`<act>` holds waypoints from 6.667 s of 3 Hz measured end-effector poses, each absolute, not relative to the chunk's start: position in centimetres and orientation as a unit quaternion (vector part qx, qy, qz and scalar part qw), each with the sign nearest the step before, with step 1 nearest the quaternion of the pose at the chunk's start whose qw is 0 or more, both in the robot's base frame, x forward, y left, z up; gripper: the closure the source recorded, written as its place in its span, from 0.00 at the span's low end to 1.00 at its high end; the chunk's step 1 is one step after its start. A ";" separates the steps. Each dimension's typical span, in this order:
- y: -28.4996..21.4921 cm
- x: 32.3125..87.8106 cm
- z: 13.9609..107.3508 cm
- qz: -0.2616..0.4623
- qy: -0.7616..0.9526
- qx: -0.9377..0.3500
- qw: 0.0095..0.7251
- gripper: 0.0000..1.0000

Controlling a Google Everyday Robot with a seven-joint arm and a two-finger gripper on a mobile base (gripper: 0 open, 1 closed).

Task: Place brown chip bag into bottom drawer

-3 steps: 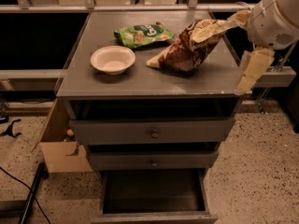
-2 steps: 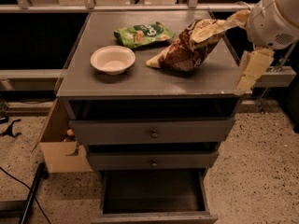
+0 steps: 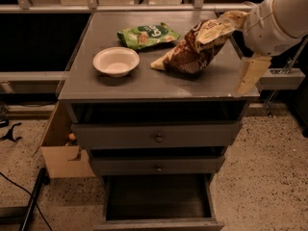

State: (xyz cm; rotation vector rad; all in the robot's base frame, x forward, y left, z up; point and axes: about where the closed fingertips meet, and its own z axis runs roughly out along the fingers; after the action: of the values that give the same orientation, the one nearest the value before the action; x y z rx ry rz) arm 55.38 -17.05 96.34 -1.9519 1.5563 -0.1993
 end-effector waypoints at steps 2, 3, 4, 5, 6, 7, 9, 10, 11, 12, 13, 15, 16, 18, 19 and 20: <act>-14.2 59.3 96.3 -0.162 0.488 -0.778 0.361 0.00; -13.0 61.9 96.6 -0.193 0.461 -0.784 0.368 0.00; -12.0 64.3 97.2 -0.216 0.442 -0.789 0.368 0.00; -11.6 66.8 97.5 -0.234 0.437 -0.789 0.362 0.00; -11.9 69.0 97.3 -0.247 0.447 -0.787 0.347 0.00; -12.8 71.1 96.5 -0.254 0.467 -0.782 0.325 0.00; -15.5 74.1 94.7 -0.262 0.503 -0.777 0.274 0.00; -15.9 74.7 93.3 -0.241 0.503 -0.790 0.255 0.00; -15.4 74.5 92.1 -0.214 0.492 -0.807 0.245 0.00; -15.3 74.4 92.0 -0.212 0.492 -0.808 0.244 0.19; -15.3 74.4 92.0 -0.212 0.492 -0.808 0.244 0.42; -15.3 74.4 92.0 -0.212 0.492 -0.808 0.244 0.89; -15.3 74.3 92.3 -0.212 0.491 -0.808 0.247 1.00; -15.4 72.6 95.6 -0.209 0.486 -0.803 0.274 1.00; -16.1 70.4 97.3 -0.194 0.485 -0.801 0.293 1.00; -17.6 67.7 98.0 -0.157 0.485 -0.793 0.334 1.00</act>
Offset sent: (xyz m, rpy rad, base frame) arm 0.0687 0.0422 0.0007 -0.1179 -0.3781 0.2086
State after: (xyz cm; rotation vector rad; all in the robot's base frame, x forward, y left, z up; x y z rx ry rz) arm 67.66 -17.64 97.97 -2.0704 1.2652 -0.4093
